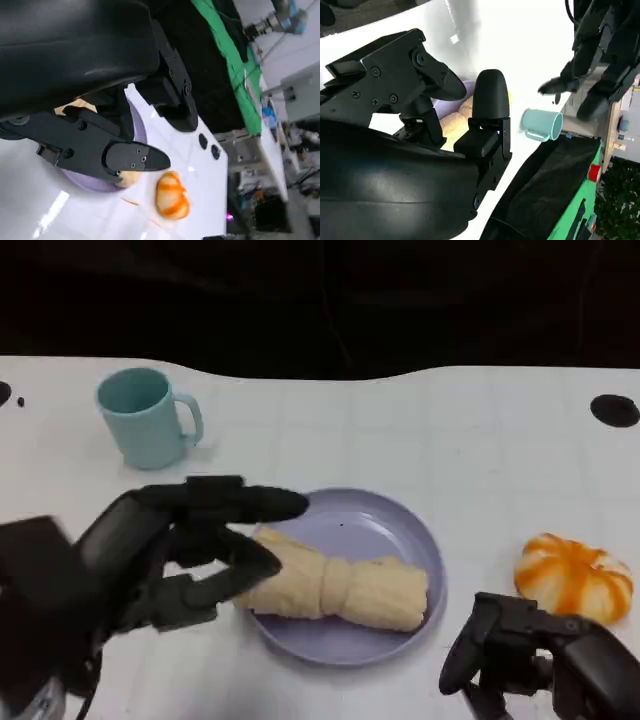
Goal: Grasp the towel on the left side of the plate with the left hand and place it into the plate.
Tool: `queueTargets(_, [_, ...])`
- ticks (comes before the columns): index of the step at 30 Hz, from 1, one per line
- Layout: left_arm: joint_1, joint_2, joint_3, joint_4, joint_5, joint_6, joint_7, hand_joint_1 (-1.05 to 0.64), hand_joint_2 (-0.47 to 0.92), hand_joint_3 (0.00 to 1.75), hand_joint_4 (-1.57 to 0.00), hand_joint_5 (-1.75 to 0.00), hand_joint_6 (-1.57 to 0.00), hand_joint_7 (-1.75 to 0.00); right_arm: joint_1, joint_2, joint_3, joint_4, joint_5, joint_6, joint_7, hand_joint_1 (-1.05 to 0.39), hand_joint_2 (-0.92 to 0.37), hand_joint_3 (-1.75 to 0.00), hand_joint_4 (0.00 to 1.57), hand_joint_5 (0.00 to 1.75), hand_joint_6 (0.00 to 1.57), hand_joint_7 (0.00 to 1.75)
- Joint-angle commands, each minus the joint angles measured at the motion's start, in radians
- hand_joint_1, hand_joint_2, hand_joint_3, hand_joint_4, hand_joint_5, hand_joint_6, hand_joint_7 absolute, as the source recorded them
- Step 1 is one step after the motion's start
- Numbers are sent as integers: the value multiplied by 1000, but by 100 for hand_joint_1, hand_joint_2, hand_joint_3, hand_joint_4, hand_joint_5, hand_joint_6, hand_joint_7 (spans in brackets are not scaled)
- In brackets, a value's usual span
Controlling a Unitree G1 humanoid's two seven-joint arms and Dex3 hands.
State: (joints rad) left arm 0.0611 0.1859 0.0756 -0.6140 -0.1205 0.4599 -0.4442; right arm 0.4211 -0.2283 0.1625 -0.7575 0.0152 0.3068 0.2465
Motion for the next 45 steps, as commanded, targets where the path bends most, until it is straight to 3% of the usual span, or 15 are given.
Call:
queueTargets(1, [82, -78, 87, -111, -148, 188, 107, -8, 43, 138, -81, -140, -91, -87, -1, -3, -1, 1, 8, 8, -1, -10, -54, -110, 77, 172, 70, 136])
queueTargets(2, [97, -94, 104, -129, -187, 224, 124, -4, 44, 143, -82, -149, -89, -104, -2, -3, -2, 3, 10, 6, 0, -10, -54, -110, 77, 172, 70, 136])
queueTargets(6, [153, -104, 132, -194, -282, 327, 172, -5, 50, 142, -85, -170, -85, -143, -5, -6, -8, 6, 15, 10, 5, -10, -54, -109, 77, 172, 70, 136])
queueTargets(11, [216, -108, 150, -261, -379, 429, 227, -7, 52, 145, -89, -175, -76, -170, 0, -4, -25, 4, 33, 13, 10, -9, -55, -109, 77, 172, 70, 136])
queueTargets(15, [254, -134, 119, -255, -385, 434, 282, -5, 47, 148, -92, -175, -78, -171, 2, -18, -37, 8, 38, 0, 20, -10, -55, -109, 76, 172, 70, 136])
queueTargets(20, [230, -167, 158, -221, -458, 519, 354, -7, 50, 146, -88, -175, -75, -172, 8, -23, -48, 5, 39, 1, 27, -9, -56, -109, 76, 171, 70, 135])
queueTargets(28, [192, -144, 172, -198, -506, 587, 388, -9, 54, 146, -86, -175, -71, -175, 9, -24, -59, 11, 36, -18, 34, -8, -57, -108, 74, 172, 69, 135])
queueTargets(45, [194, -119, 142, -165, -510, 563, 396, -9, 48, 144, -85, -175, -69, -173, 5, -18, -56, 43, 33, -64, 33, -10, -55, -109, 76, 171, 70, 136])
